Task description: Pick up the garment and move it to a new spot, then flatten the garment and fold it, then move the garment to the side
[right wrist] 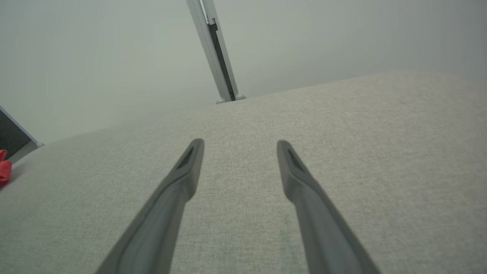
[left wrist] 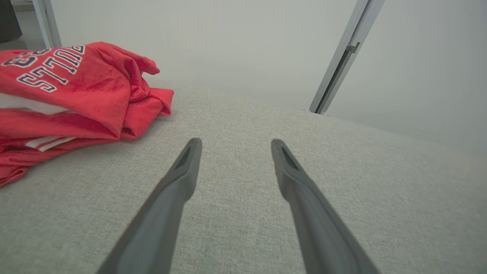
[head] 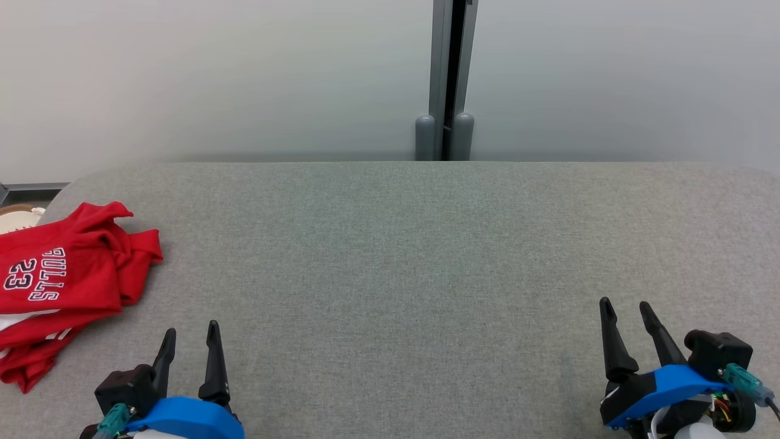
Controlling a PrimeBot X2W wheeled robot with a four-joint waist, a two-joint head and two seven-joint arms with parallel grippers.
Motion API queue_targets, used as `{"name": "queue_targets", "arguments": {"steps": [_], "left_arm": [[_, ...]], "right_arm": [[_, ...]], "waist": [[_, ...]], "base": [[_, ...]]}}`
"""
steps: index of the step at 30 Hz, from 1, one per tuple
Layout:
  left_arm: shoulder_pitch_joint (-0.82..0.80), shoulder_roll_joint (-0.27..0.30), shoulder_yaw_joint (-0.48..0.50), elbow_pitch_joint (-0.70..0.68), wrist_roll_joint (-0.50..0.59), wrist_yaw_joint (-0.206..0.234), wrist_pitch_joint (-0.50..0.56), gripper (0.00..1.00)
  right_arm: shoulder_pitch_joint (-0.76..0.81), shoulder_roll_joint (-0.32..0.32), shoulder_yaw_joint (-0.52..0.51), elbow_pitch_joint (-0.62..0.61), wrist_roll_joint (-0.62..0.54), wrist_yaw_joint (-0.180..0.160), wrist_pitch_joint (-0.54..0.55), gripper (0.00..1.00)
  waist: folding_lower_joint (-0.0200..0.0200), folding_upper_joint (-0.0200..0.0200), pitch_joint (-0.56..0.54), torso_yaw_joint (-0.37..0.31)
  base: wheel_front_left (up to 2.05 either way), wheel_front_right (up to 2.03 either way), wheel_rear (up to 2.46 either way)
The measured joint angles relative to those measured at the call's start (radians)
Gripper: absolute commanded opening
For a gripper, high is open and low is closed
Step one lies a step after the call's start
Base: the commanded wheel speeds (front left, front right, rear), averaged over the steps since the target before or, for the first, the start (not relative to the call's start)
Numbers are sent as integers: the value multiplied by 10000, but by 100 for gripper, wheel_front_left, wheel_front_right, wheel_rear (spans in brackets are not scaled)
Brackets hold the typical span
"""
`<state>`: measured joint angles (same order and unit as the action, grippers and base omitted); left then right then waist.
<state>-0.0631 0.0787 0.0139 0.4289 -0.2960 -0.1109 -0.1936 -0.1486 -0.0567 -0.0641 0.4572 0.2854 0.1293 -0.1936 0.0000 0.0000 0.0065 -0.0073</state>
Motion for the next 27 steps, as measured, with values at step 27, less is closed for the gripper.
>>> {"name": "queue_targets", "arguments": {"steps": [27], "left_arm": [[178, -67, 44, 115, 1818, 313, -548, 100]], "right_arm": [[-2, 58, -441, 188, -2111, 12, -537, 100]], "waist": [[0, 0, 5, -82]], "base": [[0, 0, 0]]}}
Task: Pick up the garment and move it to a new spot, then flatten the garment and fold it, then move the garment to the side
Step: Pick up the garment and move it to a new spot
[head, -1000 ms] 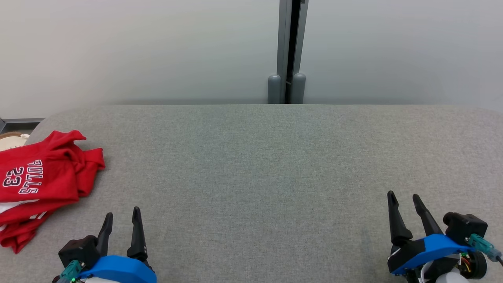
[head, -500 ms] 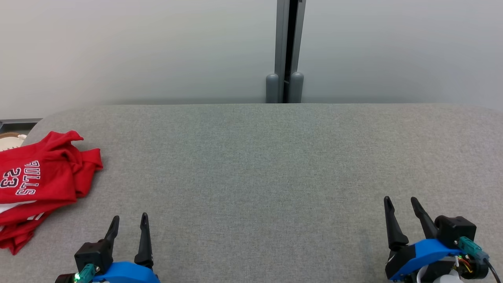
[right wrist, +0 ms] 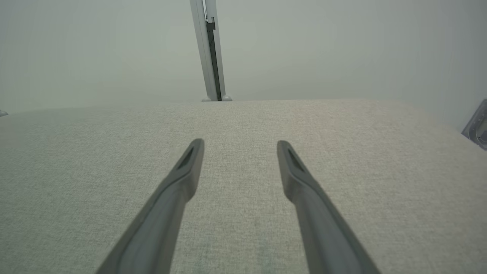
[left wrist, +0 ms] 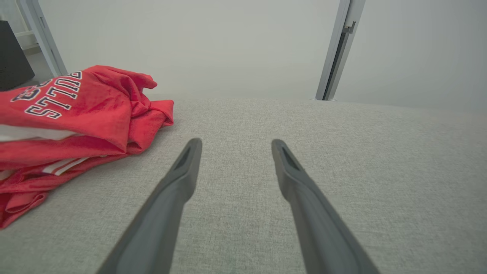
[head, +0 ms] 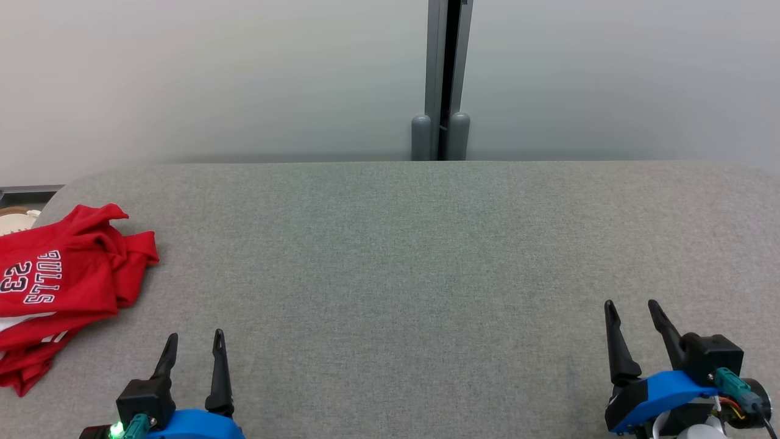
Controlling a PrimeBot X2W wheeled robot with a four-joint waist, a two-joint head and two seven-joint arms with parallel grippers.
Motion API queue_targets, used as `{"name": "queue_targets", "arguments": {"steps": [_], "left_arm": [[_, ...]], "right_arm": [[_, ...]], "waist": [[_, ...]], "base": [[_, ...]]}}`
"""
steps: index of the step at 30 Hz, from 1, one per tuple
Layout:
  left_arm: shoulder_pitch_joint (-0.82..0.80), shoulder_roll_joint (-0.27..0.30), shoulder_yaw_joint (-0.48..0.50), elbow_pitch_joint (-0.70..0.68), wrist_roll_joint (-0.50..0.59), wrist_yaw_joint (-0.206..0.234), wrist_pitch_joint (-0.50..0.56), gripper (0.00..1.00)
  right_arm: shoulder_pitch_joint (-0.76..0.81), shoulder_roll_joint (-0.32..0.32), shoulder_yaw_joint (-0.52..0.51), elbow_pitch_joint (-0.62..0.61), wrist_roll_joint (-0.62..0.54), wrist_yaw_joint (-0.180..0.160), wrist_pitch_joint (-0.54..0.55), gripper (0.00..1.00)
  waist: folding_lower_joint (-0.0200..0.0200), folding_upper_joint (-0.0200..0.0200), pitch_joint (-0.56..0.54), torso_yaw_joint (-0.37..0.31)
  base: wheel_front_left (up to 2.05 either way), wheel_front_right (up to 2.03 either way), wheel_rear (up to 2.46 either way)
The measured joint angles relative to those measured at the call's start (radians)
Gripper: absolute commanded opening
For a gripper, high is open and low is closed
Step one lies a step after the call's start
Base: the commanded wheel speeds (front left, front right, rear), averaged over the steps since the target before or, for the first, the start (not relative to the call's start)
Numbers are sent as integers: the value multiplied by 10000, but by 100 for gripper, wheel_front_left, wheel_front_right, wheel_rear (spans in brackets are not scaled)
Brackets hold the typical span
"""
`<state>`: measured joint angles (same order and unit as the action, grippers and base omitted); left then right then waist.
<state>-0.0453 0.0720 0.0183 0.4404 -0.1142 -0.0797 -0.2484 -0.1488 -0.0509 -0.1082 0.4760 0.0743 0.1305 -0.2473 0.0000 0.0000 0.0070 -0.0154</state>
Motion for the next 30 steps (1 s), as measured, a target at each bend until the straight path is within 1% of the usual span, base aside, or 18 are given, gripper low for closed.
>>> {"name": "queue_targets", "arguments": {"steps": [9, 14, 19, 26, 30], "left_arm": [[57, -82, 21, 50, 631, -4, -132, 100], [61, -128, 146, 153, 614, 2, -132, 100], [64, -140, 372, 236, 545, 38, -134, 100], [407, -61, 834, 290, 523, 88, -134, 100], [672, 56, 1252, 261, 470, 127, -134, 100]], "right_arm": [[55, 0, 40, 73, -384, 0, -151, 100], [90, -2, 539, 169, -288, 0, -153, 100], [81, -2, 1135, 249, -115, 0, -155, 100], [29, 6, 2061, 520, 316, 2, -155, 100], [-80, 13, 2573, 600, 529, 2, -155, 100]], "waist": [[0, 0, -14, 37], [0, 0, -45, 412], [0, 0, -190, 1134], [-1, 0, -370, 2526], [-1, 0, -350, 3212]], "base": [[0, 0, 0], [0, 0, 0], [0, 0, 0], [0, 0, 0], [0, 0, 0]]}}
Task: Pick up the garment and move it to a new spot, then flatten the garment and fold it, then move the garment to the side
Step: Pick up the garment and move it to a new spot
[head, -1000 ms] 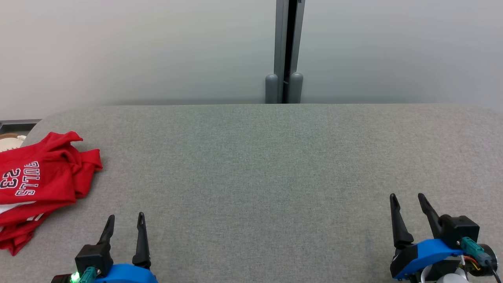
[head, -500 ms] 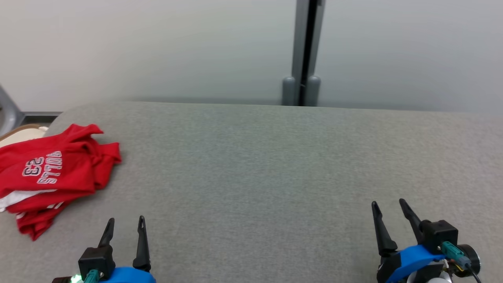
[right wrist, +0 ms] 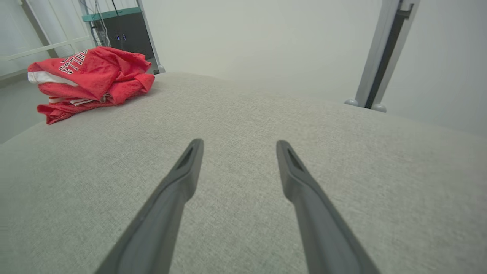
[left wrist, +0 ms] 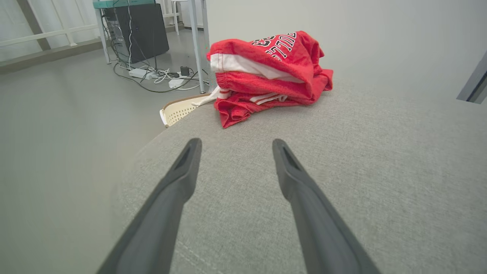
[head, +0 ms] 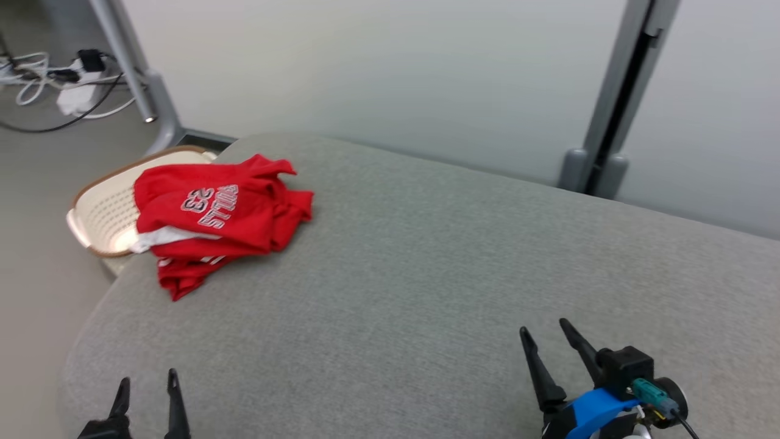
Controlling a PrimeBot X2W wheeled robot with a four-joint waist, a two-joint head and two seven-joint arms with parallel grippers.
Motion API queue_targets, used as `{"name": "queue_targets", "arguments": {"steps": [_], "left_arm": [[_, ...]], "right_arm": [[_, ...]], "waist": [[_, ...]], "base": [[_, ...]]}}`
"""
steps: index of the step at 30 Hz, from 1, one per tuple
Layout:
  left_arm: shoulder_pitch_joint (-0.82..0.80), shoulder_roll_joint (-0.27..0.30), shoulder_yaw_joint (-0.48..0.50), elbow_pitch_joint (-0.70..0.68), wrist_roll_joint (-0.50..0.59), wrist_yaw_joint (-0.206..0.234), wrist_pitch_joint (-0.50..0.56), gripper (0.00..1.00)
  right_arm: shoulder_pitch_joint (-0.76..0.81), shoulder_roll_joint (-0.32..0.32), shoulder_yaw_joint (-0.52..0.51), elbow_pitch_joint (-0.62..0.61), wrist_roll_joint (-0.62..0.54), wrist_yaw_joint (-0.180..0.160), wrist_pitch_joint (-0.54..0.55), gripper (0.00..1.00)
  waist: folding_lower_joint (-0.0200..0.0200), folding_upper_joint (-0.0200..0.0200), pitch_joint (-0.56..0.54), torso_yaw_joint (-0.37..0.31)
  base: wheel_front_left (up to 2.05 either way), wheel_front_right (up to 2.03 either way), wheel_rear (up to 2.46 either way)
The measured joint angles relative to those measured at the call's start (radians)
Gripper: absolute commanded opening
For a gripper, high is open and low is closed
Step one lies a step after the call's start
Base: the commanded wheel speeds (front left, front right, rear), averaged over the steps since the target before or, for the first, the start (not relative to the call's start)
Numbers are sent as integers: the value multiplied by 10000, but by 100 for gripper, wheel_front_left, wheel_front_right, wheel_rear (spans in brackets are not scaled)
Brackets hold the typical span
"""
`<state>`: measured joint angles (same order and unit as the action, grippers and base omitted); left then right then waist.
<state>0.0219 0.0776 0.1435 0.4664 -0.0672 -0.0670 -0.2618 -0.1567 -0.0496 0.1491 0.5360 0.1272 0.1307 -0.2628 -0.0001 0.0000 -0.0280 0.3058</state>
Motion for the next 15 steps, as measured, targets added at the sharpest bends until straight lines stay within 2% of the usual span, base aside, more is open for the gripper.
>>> {"name": "queue_targets", "arguments": {"steps": [7, 15], "left_arm": [[186, 46, 495, -65, -79, 31, 0, 100], [-158, 10, 853, -31, -339, -236, 0, 100]], "right_arm": [[-124, 4, 464, 104, 163, 0, 2, 100], [-202, 4, 476, 104, -79, 0, 0, 100]], "waist": [[0, 0, 210, 725], [0, 0, 632, 647]], "base": [[0, 0, 0], [0, 0, 0]]}}
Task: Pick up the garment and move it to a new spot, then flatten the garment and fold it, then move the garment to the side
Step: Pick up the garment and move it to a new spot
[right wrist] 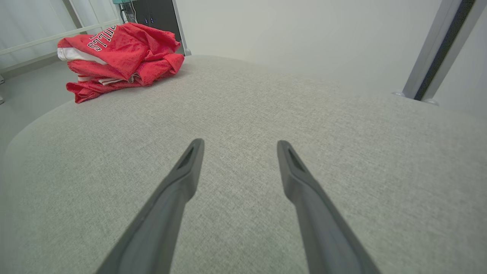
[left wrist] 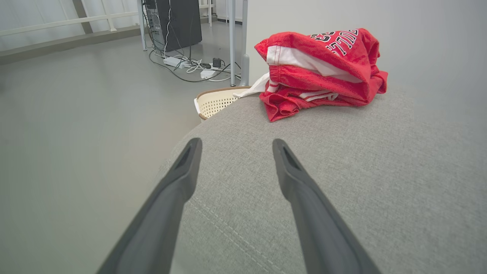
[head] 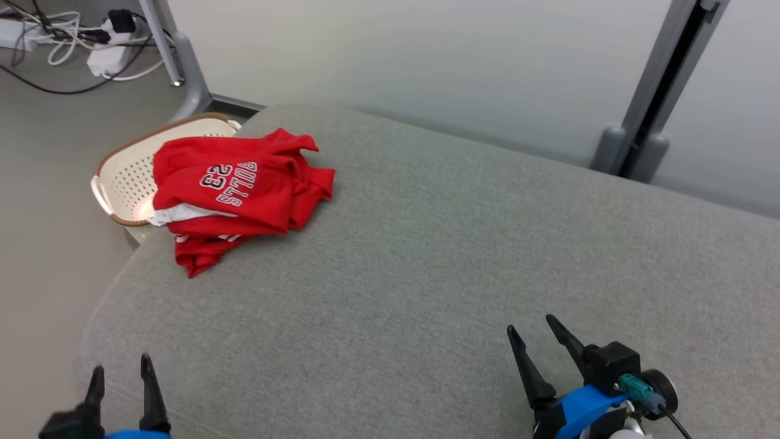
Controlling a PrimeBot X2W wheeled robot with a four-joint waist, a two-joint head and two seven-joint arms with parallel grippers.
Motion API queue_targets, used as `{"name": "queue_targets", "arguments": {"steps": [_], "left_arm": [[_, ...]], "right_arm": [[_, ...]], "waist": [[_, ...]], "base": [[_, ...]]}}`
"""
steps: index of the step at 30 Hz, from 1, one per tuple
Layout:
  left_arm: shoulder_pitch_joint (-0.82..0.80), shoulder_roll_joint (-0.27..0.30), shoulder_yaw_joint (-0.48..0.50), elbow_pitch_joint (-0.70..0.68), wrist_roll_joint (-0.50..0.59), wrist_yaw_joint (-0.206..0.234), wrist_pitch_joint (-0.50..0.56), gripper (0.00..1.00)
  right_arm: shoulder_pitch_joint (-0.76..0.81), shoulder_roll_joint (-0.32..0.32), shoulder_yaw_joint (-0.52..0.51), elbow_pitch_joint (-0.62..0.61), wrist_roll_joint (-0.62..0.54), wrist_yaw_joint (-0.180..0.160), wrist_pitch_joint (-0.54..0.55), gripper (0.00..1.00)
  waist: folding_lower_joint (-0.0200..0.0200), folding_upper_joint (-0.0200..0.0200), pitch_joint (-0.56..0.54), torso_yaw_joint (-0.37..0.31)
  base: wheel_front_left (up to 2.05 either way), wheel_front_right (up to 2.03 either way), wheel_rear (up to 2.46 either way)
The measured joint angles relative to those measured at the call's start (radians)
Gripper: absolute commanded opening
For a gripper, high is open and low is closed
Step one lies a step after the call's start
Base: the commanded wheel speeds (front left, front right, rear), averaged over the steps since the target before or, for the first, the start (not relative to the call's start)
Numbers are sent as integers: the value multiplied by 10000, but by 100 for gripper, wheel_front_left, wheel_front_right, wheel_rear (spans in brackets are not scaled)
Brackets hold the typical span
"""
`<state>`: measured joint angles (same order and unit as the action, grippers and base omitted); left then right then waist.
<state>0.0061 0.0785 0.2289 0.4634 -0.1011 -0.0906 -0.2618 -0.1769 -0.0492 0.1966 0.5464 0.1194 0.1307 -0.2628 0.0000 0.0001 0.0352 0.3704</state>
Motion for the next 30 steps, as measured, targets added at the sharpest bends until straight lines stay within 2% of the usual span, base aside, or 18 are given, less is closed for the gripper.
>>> {"name": "queue_targets", "arguments": {"steps": [4, 17, 25, 30], "left_arm": [[-958, 337, 71, 245, -416, -251, 0, 100], [-5183, 2671, -2182, 2219, -2080, -395, 251, 100], [-6893, 3340, -3409, 3405, -3239, -399, 1018, 100], [-7469, 3605, -3684, 4514, -3624, -408, 1546, 100]], "right_arm": [[-197, -4, -199, -10, -196, 0, 2, 100], [-1062, -211, -393, -502, -662, 0, 0, 100], [-1530, -259, -575, -709, -732, 4, -25, 100], [-1799, -188, -562, -826, -765, 12, -42, 100]], "waist": [[4, 0, 439, -242], [3, 0, 2399, -1216], [0, 0, 3377, -1609], [-1, 0, 3766, -1830]], "base": [[0, 0, 0], [0, 0, 0], [0, 0, 0], [0, 0, 0]]}}
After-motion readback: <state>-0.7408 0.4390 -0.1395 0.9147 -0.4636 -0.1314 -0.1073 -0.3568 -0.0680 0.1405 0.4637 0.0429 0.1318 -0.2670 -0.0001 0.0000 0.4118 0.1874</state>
